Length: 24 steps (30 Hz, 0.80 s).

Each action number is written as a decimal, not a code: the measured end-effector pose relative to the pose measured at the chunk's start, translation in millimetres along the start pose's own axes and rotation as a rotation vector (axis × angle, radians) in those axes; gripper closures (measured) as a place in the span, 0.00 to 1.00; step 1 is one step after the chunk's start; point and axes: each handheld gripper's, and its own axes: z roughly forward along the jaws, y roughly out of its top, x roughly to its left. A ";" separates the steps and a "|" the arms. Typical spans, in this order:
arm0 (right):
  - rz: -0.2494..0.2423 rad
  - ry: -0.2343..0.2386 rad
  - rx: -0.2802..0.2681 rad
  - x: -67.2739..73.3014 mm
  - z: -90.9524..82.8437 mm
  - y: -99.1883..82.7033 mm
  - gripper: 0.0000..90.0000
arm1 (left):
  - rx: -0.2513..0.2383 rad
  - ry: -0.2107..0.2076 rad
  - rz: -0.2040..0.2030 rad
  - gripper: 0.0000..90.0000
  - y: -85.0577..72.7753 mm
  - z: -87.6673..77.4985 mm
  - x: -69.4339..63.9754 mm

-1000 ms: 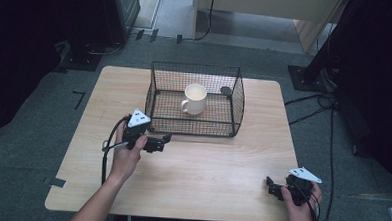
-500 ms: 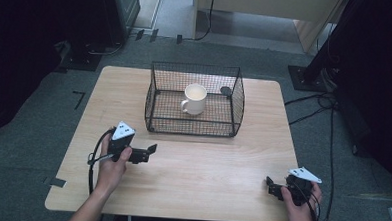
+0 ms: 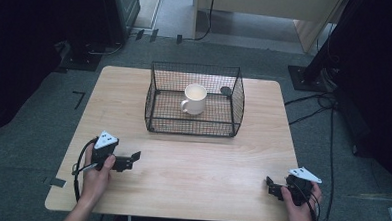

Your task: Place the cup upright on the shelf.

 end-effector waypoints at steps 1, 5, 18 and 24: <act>-0.001 0.000 0.000 -0.1 0.0 0.0 0.00 | 0.002 0.005 -0.003 0.00 -2.3 -0.5 1.6; 0.000 0.000 0.000 0.0 0.0 0.0 0.00 | 0.019 0.026 -0.016 0.00 -15.5 -4.5 13.0; 0.000 0.000 0.000 0.0 0.0 0.0 0.00 | 0.051 0.096 -0.051 0.00 -43.5 -23.6 39.8; 0.000 0.000 0.000 0.0 0.0 0.0 0.00 | 0.088 0.137 -0.046 0.00 -51.2 -30.9 47.4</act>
